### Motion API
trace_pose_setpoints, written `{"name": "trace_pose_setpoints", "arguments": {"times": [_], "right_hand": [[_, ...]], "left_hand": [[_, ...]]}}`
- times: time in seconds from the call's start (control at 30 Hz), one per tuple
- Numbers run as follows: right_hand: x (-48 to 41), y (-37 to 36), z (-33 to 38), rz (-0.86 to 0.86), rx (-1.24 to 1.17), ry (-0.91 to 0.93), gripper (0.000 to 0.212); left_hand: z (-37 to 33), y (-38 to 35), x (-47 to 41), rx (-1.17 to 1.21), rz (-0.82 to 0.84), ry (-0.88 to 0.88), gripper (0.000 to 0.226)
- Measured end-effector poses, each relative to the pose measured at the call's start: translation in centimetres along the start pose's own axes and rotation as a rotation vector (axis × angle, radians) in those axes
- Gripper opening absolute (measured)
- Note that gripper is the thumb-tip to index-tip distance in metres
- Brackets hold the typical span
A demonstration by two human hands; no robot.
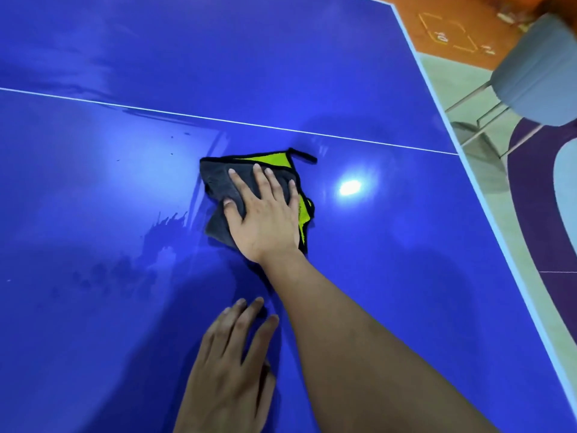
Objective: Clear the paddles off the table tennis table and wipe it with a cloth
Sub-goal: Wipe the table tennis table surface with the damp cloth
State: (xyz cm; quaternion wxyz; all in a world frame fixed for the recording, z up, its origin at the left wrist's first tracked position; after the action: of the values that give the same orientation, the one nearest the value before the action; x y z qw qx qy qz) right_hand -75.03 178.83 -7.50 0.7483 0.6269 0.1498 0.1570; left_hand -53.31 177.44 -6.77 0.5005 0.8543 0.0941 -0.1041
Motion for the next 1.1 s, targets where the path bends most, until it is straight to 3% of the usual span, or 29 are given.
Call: {"name": "trace_pose_setpoints", "arguments": {"times": [0.13, 0.27, 0.37, 0.47, 0.8, 0.97, 1.1], "right_hand": [[-3.7, 0.2, -1.2, 0.013, 0.002, 0.092, 0.057], [-6.0, 0.4, -3.5, 0.034, 0.011, 0.285, 0.055], [-7.0, 0.5, -5.2, 0.013, -0.020, 0.299, 0.054], [-8.3, 1.1, -10.2, -0.007, -0.056, 0.186, 0.055], [-6.0, 6.2, -38.2, -0.066, 0.023, -0.367, 0.064], [-5.1, 6.8, -40.5, -0.069, 0.019, -0.476, 0.064], [-4.8, 7.1, -39.8, -0.023, 0.048, -0.476, 0.065]], "left_hand": [[-2.2, -2.4, -2.4, 0.002, -0.034, 0.016, 0.049], [-3.9, -3.8, -5.5, -0.065, -0.050, 0.193, 0.055], [-4.4, -4.5, -7.6, -0.133, -0.018, 0.310, 0.058], [-4.5, -5.4, -8.0, -0.196, 0.004, 0.356, 0.060], [-5.5, -5.8, -8.0, -0.231, 0.091, 0.445, 0.060], [-5.5, -5.7, -8.1, -0.191, 0.092, 0.447, 0.061], [-5.1, -4.9, -8.0, -0.019, 0.048, 0.440, 0.059]]}}
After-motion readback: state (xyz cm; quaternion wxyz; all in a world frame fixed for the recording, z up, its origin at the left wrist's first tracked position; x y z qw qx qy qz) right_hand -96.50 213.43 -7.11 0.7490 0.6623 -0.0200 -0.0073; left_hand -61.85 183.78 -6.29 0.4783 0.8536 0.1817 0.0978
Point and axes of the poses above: each hand's wrist, its own x-axis away from the middle knuckle, its own y-axis out of the back of the hand, z = x × y, the point moved 1 cm from there along -x, towards the middle knuckle, and after that the axes turned 4 degrees about x, right-handed, at the moved point
